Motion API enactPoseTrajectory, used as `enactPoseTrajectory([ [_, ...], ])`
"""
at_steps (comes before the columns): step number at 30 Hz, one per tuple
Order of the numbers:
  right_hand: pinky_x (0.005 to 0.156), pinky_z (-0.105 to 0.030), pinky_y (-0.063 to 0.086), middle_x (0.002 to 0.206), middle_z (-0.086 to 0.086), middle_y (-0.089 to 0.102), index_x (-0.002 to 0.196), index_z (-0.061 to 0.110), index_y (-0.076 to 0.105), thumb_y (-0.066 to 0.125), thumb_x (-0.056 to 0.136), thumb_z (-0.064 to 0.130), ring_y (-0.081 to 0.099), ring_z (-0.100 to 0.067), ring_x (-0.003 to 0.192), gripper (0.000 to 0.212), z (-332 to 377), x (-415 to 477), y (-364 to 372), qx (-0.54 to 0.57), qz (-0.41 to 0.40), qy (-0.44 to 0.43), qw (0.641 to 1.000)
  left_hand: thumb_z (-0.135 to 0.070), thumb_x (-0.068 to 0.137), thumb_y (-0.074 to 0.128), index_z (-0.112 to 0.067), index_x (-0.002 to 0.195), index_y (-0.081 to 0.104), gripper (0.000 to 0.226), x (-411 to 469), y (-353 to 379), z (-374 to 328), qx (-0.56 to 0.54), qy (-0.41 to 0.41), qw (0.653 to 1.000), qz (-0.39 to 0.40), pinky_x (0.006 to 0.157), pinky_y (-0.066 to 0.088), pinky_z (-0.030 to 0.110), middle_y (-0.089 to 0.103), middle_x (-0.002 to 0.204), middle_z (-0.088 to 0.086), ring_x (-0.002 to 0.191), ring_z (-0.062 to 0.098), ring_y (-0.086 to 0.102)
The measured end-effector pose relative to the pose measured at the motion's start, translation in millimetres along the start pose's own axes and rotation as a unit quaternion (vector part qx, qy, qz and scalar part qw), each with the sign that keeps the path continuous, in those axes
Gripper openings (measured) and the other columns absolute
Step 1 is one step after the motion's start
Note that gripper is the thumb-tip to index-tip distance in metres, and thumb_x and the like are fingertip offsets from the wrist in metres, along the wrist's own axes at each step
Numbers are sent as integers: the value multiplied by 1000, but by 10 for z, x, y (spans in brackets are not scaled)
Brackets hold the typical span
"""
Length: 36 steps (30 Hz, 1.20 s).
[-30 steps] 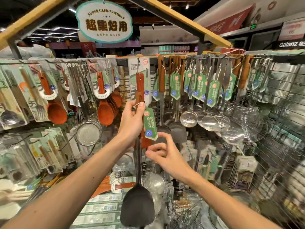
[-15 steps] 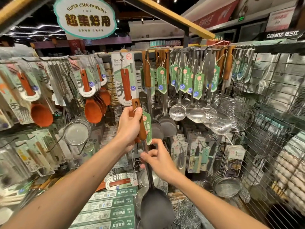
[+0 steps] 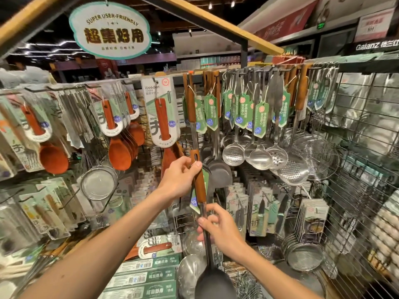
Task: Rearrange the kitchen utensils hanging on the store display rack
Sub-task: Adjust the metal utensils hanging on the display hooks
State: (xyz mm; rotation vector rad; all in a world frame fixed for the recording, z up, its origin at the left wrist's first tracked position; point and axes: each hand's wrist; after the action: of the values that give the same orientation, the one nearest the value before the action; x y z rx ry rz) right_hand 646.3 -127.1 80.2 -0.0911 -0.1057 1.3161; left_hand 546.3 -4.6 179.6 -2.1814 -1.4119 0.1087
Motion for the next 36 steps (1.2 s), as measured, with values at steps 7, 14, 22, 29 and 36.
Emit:
enactPoseTrajectory([
  [7, 60, -30, 58, 75, -7, 67, 106, 15, 56, 53, 101, 14, 65, -21, 64, 6, -109, -8, -202, 16, 4, 28, 999, -55, 89, 64, -26, 86, 61, 30, 98, 212, 181, 47, -34, 998, 9, 63, 44, 28, 55, 59, -14, 57, 6, 52],
  [14, 66, -45, 60, 68, -6, 66, 108, 15, 58, 53, 101, 13, 65, -23, 59, 9, -246, 163, -490, 18, -36, 28, 999, -41, 86, 74, -24, 98, 65, 23, 328, 245, 175, 40, -21, 998, -35, 62, 45, 16, 58, 64, -12, 57, 2, 52],
  [22, 53, -32, 53, 62, -11, 60, 114, 9, 56, 50, 101, 8, 59, -26, 54, 15, -269, 382, -853, 80, -121, 26, 989, -28, 91, 65, -19, 136, 53, 47, 707, 158, 12, 21, -71, 992, -103, 98, 48, 36, 68, 118, 9, 108, 23, 65],
  [29, 51, -21, 53, 67, -14, 60, 107, 10, 59, 50, 100, 6, 60, -28, 61, 12, 126, 483, -887, 38, -129, -27, 991, -39, 102, 49, -17, 149, 40, 52, 817, 126, -161, -6, 9, 997, -81, 91, 35, 13, 58, 138, 1, 107, 1, 53],
  [36, 59, -25, 57, 66, -8, 66, 108, 25, 56, 52, 99, 10, 65, -20, 59, 18, 543, 630, -925, 5, -156, -99, 983, -52, 105, 26, -30, 159, 5, 61, 866, 102, -368, -11, 39, 997, -62, 119, 19, 41, 20, 165, -1, 148, 19, 28],
])
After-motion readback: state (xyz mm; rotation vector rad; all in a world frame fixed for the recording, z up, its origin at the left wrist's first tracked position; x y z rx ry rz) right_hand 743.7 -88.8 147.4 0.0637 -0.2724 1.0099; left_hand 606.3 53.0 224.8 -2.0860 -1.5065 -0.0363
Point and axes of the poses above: each hand's wrist, its own x-axis towards the middle knuckle, its own y-axis out of the palm, z = x × y
